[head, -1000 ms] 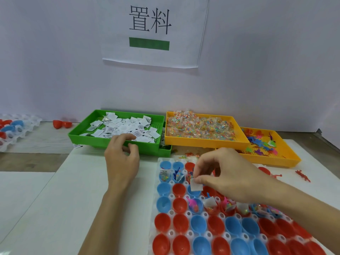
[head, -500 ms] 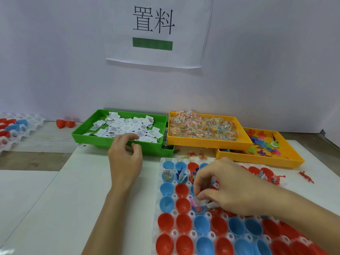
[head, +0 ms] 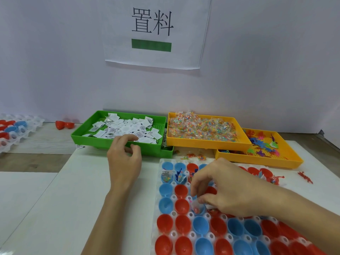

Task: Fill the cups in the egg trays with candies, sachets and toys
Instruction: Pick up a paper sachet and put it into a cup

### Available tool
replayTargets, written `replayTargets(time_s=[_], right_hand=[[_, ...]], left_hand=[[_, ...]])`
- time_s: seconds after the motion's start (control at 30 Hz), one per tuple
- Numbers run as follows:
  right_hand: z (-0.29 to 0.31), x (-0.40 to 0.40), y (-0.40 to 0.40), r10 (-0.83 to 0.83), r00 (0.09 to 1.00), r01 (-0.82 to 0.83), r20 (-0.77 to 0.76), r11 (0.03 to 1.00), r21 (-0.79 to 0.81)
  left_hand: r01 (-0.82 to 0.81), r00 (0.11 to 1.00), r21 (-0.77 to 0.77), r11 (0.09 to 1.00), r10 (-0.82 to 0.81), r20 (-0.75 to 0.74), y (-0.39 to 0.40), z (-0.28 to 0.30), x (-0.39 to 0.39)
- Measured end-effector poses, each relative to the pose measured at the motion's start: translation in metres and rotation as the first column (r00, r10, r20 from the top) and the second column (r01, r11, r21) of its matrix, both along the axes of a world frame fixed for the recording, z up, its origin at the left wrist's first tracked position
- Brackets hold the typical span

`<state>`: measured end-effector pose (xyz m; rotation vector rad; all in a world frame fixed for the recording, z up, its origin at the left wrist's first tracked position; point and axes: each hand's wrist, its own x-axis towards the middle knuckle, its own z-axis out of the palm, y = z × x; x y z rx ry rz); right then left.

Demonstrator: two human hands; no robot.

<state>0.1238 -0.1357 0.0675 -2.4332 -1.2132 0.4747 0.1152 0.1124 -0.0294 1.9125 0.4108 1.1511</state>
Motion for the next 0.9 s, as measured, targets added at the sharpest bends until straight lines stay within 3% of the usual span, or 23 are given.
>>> replayTargets(time_s=[0.43,0.6,0.73,0.9], right_hand=[[-0.006,0.001,0.000,0.049,0.987,-0.042,0.156,0.998,-0.048],[0.007,0.001,-0.009,0.003,0.989,-0.010,0.147,0.999,0.044],[0.019,0.008,-0.038,-0.171,0.972,0.119,0.163,0.951,0.285],[-0.003,0.051,-0.112,-0.574,0.807,0.424,0.139,0.727,0.540]], left_hand=[[0.009,1.000,0.000,1.000,-0.009,-0.004,0.000,0.000,0.000],[0.009,1.000,0.026,1.000,-0.009,-0.003,0.000,0.000,-0.001],[-0.002,1.000,0.053,0.999,0.003,-0.009,-0.001,0.001,-0.001],[0.005,1.000,0.092,0.996,-0.003,-0.016,-0.003,-0.002,-0.001]])
